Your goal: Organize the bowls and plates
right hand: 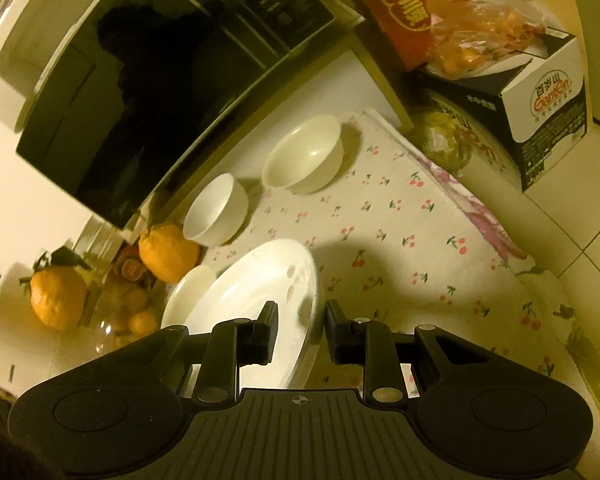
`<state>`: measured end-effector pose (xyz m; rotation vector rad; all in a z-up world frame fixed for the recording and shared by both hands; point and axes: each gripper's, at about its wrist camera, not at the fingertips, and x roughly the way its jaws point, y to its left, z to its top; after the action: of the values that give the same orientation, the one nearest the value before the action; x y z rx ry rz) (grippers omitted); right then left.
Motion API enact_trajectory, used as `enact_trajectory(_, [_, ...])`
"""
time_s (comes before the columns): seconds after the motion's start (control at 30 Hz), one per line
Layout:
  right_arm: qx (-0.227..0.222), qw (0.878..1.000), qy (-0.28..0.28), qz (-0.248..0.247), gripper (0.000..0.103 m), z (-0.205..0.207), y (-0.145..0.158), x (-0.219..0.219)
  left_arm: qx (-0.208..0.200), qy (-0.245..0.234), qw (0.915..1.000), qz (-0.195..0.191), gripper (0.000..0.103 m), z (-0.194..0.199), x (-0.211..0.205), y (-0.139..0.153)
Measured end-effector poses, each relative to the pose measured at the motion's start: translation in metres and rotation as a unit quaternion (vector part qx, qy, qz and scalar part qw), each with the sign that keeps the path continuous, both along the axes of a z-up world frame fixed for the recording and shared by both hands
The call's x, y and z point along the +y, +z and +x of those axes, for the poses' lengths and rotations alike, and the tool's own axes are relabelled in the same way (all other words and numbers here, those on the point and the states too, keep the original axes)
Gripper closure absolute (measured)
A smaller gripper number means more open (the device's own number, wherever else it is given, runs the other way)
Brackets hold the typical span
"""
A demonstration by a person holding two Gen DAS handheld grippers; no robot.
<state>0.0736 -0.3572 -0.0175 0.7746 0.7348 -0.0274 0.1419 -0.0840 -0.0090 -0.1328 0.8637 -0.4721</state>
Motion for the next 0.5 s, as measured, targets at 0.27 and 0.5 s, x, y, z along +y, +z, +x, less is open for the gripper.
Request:
enact_trajectory(0.27, [-0.001,1.0,0.024,-0.009,0.078,-0.014,0.011,0.014,0.002,0.004,1.0,-0.003,0.091,-0.018,0.017,0.004])
enact_trajectory(0.5, [0.004,0.999,0.042,-0.024,0.078,-0.025,0.017,0.027,0.006,0.01,0.9999,-0.008,0.091,-0.03,0.029,0.006])
